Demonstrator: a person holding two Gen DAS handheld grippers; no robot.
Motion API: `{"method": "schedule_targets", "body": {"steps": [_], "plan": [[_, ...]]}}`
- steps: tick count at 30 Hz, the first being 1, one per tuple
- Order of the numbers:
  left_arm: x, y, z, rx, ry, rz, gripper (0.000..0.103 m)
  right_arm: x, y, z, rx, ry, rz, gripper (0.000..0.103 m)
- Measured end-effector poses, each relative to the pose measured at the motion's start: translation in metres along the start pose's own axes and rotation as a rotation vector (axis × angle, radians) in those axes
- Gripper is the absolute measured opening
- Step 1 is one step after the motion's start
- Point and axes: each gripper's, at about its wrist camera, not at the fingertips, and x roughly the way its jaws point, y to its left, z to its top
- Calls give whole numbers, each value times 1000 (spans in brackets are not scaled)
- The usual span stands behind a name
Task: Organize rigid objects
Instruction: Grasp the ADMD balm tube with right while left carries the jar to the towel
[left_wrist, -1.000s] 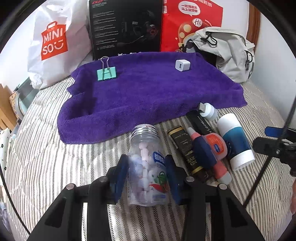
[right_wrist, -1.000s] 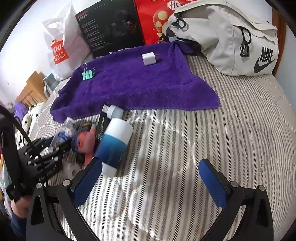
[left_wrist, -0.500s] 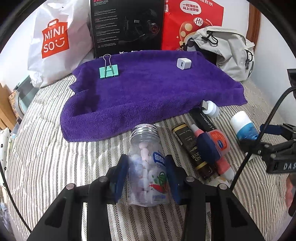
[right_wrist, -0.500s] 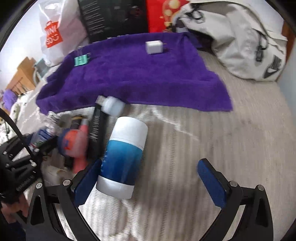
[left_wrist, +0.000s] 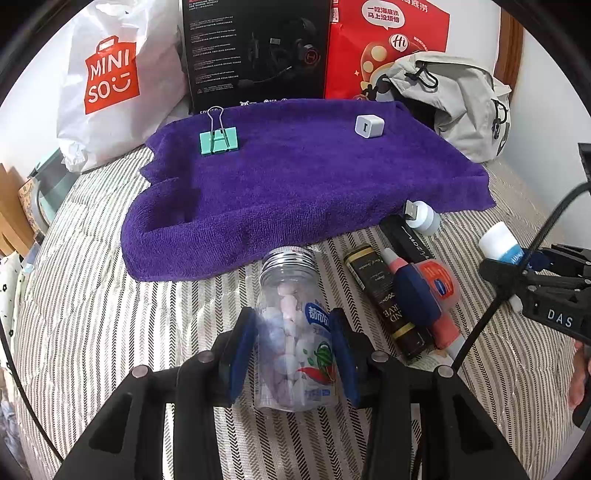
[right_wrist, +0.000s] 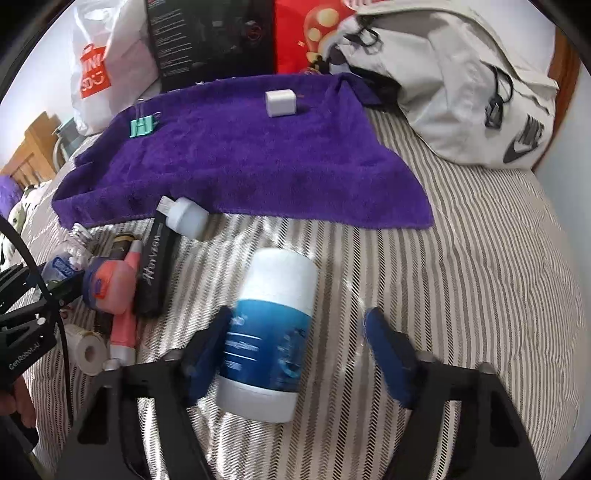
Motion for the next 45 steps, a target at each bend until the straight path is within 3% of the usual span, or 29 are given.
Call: {"method": "schedule_targets", "body": {"steps": [1,16,24,35,45], "plan": [[0,0,0,0,-1,0,39,-1,2,0,-19,3,-7,38],[-14,31,-3,-107,-1,-50,39,-8,-11,-8,-11,47,114,36],[-37,40,13,-116,-40,-33,39,-20,-11,-1,3,28,176,36],[-38,45,52,-122,-64,-15,39,-27,-12,30,-1,8,231,36],[-16,54,86,-125,-58,-4,39,-14,-15,75,-15,4,239,36]]}}
